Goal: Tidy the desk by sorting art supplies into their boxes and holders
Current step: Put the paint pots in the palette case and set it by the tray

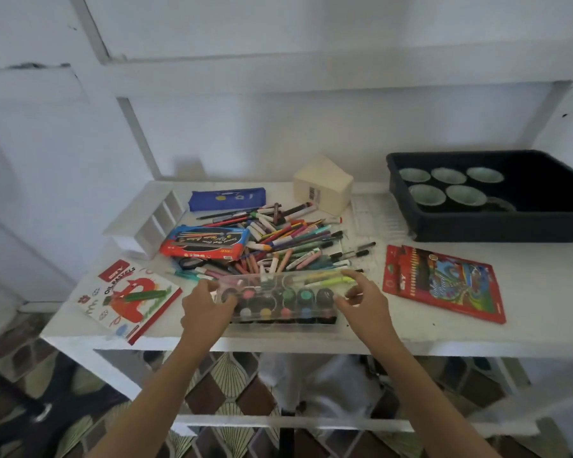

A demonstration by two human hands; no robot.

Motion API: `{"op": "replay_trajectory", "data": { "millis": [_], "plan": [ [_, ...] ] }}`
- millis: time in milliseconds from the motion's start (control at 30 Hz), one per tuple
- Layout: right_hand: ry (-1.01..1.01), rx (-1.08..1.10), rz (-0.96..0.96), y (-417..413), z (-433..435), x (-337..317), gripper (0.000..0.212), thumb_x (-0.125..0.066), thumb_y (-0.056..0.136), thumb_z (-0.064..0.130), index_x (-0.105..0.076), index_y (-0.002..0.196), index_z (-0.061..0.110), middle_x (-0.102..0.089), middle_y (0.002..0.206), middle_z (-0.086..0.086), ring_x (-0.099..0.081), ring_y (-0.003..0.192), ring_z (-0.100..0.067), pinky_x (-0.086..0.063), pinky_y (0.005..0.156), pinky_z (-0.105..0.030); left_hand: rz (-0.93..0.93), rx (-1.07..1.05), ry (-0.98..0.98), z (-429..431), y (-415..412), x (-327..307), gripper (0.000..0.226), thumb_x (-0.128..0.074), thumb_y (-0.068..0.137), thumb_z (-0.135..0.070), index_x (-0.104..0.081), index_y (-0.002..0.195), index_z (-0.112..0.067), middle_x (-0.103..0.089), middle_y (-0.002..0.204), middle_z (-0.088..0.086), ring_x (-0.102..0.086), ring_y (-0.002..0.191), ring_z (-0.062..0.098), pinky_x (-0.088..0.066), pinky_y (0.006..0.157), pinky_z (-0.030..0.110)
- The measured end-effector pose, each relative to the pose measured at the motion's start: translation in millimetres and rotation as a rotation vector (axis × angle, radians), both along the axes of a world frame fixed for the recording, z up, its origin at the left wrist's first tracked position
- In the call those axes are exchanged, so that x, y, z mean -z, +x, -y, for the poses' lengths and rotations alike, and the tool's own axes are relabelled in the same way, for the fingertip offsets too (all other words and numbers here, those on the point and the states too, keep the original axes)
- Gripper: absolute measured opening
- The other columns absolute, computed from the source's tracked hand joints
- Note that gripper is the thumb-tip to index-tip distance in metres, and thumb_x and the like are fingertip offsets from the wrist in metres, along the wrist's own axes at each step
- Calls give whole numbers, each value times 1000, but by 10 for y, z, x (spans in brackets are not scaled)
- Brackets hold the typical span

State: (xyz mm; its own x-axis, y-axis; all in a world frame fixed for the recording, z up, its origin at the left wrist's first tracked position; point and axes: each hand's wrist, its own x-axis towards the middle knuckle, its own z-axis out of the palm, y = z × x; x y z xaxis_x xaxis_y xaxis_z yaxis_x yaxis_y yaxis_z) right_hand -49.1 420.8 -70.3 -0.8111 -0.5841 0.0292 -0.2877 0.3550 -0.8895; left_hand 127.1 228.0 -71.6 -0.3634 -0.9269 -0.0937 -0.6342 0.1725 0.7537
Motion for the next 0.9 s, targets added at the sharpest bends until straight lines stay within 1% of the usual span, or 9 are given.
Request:
{"op": "replay_trajectory", "data": {
  "millis": [167,300,367,400,467,533,667,767,900],
  "plan": [
    [72,-7,29,98,70,158,49,-67,85,16,-52,131,21,-58,90,-12,-63,80,-21,-53,72,-29,91,22,63,11,60,55,43,-61,87,-35,-49,121,-12,-47,127,10,-33,124,29,-35,100,44],
    [125,19,-13,103,87,201,48,-66,87,20,-51,132,18,-55,95,-7,-59,76,-15,-45,61,-12,121,55,27,84,100,82,37,-61,88,-31,-56,120,-13,-44,132,11,-34,127,29,-31,101,41],
    [151,28,-20,108,86,179,46,-66,87,22,-51,130,18,-51,100,-5,-55,76,-10,-42,61,-10,87,103,17,166,128,105,32,-63,88,-28,-60,116,-13,-46,131,10,-38,125,28,-32,101,39],
    [160,34,-16,109,75,191,46,-66,86,23,-52,129,18,-47,104,-4,-54,80,-11,-44,67,-12,69,127,20,191,138,122,30,-63,88,-26,-61,115,-13,-47,129,11,-41,123,27,-33,101,38],
    [159,46,-25,114,44,235,45,-68,85,28,-53,127,21,-40,112,-2,-51,97,-18,-48,86,-31,34,147,23,220,149,128,26,-63,88,-23,-62,112,-13,-51,122,10,-48,114,24,-35,96,33],
    [141,56,11,120,23,266,48,-69,84,30,-51,127,22,-38,116,-2,-49,105,-22,-47,92,-37,0,150,25,232,151,148,20,-64,88,-23,-61,106,-12,-56,110,6,-54,100,21,-39,86,29],
    [86,94,200,104,-1,273,56,-72,80,34,-46,128,17,-51,107,-3,-53,92,-16,-42,75,-23,-158,59,156,212,179,225,24,-68,86,-27,-58,105,-17,-61,97,2,-60,88,21,-43,73,31],
    [42,145,249,106,-25,310,46,-76,76,36,-53,107,12,-57,91,2,-55,85,-12,-42,67,-16,-252,-89,240,140,204,314,38,-72,82,-34,-58,111,-15,-62,98,6,-59,91,22,-46,79,34],
    [-60,202,177,197,-12,382,30,-74,79,30,-56,93,11,-60,86,1,-55,76,-7,-43,60,-13,-287,-188,165,46,192,393,30,-72,80,-39,-68,89,-11,-66,82,1,-60,83,19,-45,77,32]
  ]
}}
